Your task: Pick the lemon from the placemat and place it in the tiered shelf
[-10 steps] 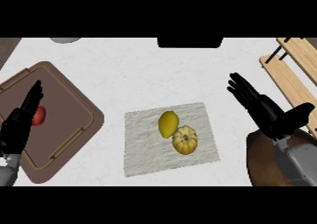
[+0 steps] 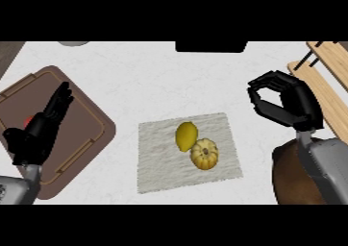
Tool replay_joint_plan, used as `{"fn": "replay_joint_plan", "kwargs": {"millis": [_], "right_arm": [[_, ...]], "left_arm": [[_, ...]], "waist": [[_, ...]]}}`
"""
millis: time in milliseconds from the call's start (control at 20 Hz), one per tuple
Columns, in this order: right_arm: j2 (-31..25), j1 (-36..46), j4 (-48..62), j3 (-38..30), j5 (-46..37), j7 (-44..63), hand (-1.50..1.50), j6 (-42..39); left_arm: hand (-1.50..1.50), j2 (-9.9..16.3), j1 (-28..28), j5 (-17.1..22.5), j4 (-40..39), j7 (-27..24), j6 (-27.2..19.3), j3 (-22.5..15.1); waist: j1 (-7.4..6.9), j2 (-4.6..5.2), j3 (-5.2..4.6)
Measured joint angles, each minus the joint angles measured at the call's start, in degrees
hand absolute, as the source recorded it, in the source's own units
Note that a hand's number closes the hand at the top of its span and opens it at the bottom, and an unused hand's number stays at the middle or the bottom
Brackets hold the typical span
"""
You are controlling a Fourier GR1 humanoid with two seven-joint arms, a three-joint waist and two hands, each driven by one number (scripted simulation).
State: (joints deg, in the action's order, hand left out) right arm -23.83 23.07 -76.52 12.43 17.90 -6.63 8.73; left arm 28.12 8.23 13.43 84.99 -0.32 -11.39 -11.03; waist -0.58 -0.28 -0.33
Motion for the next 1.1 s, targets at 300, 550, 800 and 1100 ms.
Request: {"fn": "replay_joint_plan", "kwargs": {"millis": [300, 550, 800, 1100], "right_arm": [[5.6, -4.5, -2.6, 6.0, -4.1, 0.5, -1.5, 1.3], [4.3, -8.7, -10.3, 7.9, -8.1, 4.1, -1.5, -0.2], [-1.2, -8.5, -18.1, 9.0, -13.2, 13.3, -1.5, -1.1], [-3.0, -4.6, -23.6, 12.9, -20.0, 26.4, -1.5, -3.5]], "left_arm": [[0.0, -0.6, -1.4, 2.4, 4.9, 3.8, 2.0, 1.4], [0.0, -2.2, -2.7, 1.2, 7.7, 5.9, 2.4, 2.2], [0.0, -2.6, -4.3, 0.6, 9.3, 6.0, 3.0, 2.8], [0.0, -2.9, -4.5, 0.1, 10.1, 7.0, 4.0, 3.7]], "waist": [[0.32, 0.12, 0.26], [0.61, 0.14, 0.31], [0.72, 0.06, 0.28], [0.53, 0.1, 0.27]]}}
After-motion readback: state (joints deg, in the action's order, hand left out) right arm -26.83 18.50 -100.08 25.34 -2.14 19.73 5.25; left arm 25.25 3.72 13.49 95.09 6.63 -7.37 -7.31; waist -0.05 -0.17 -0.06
